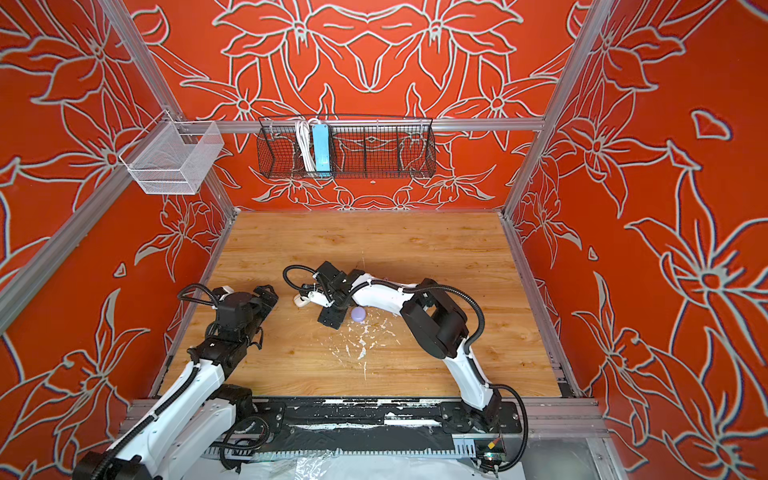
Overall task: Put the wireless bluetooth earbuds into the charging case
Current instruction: 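Lower the open right gripper around the round white case, then close the right gripper on the round case and lift it toward the left gripper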
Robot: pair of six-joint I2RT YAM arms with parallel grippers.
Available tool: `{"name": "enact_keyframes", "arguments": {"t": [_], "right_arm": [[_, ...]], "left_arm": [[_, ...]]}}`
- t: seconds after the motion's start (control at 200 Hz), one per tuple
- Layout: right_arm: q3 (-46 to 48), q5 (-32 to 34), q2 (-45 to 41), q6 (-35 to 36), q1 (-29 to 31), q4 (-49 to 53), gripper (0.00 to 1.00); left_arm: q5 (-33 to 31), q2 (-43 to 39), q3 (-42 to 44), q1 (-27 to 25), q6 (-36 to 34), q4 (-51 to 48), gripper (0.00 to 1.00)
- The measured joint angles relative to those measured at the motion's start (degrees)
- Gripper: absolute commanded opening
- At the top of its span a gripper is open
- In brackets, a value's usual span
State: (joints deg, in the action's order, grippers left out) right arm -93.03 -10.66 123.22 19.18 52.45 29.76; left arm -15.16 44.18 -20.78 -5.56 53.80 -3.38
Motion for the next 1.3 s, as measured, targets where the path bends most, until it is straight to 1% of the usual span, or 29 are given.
{"name": "enact_keyframes", "arguments": {"t": [0.175, 0.49, 0.671, 0.821, 1.051, 1.296], "right_arm": [[-2.1, -1.4, 2.1, 0.4, -0.4, 1.5, 0.69], [-2.6, -4.0, 2.6, 0.3, -1.1, 1.6, 0.64], [-2.6, -5.2, 2.6, 0.1, -1.1, 1.1, 0.62], [-2.3, -5.3, 2.6, 0.0, -1.2, 0.5, 0.57], [-0.3, -5.3, 2.6, -0.2, -1.2, -2.5, 0.57], [2.2, -5.3, 1.7, -0.3, -1.2, -6.6, 0.56]], "left_arm": [[0.0, -0.2, 0.0, 0.0, 0.0, 0.0, 0.94], [0.3, -0.2, 0.0, 0.0, -0.4, 0.0, 0.94], [0.7, -0.6, 0.0, 0.0, -0.5, 0.0, 0.94], [0.8, -1.0, 0.0, 0.0, -0.7, 0.1, 0.94], [0.9, -1.0, 0.0, 0.0, -0.7, 0.0, 0.94], [0.9, -1.0, 0.0, 0.0, -0.7, 0.1, 0.94]]}}
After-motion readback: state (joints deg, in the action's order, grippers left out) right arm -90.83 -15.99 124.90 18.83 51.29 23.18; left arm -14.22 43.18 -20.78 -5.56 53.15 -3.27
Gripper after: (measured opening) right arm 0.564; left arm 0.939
